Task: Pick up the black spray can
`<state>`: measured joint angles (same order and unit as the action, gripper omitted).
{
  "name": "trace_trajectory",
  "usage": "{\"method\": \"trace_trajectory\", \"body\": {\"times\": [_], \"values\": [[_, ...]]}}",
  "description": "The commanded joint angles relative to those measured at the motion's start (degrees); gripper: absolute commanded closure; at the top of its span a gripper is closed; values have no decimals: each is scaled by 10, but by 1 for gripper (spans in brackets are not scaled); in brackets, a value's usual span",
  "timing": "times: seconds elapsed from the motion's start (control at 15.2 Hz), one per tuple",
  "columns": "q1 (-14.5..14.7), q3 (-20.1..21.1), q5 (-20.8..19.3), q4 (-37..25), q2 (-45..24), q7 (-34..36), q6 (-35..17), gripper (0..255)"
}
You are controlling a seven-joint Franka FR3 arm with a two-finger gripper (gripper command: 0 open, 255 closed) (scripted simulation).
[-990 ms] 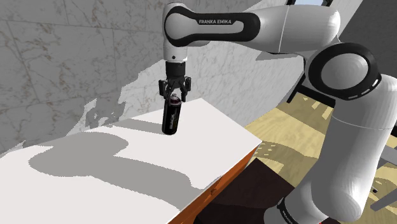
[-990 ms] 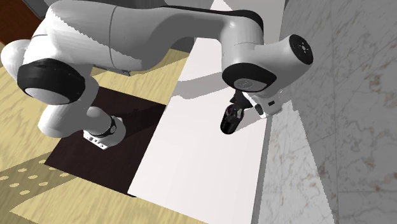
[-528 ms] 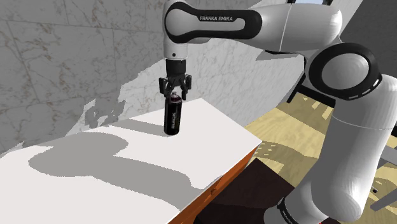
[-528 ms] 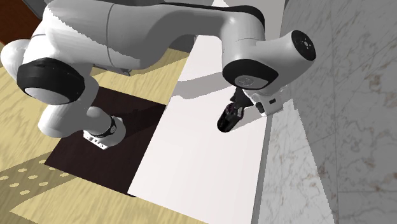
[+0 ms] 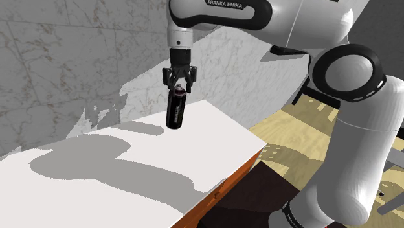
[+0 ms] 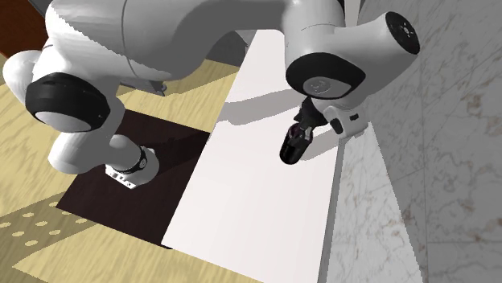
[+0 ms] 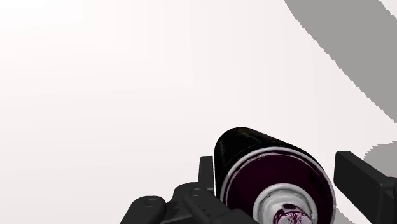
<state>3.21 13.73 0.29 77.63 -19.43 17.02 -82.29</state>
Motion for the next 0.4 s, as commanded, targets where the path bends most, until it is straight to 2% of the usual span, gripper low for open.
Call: {"method": "trace_trajectory", "body": {"times": [0.0,0.33], "values": [[1,0,0,-17,-1,1,16,255],[2,1,-1,-50,-7,3,43,255]]}}
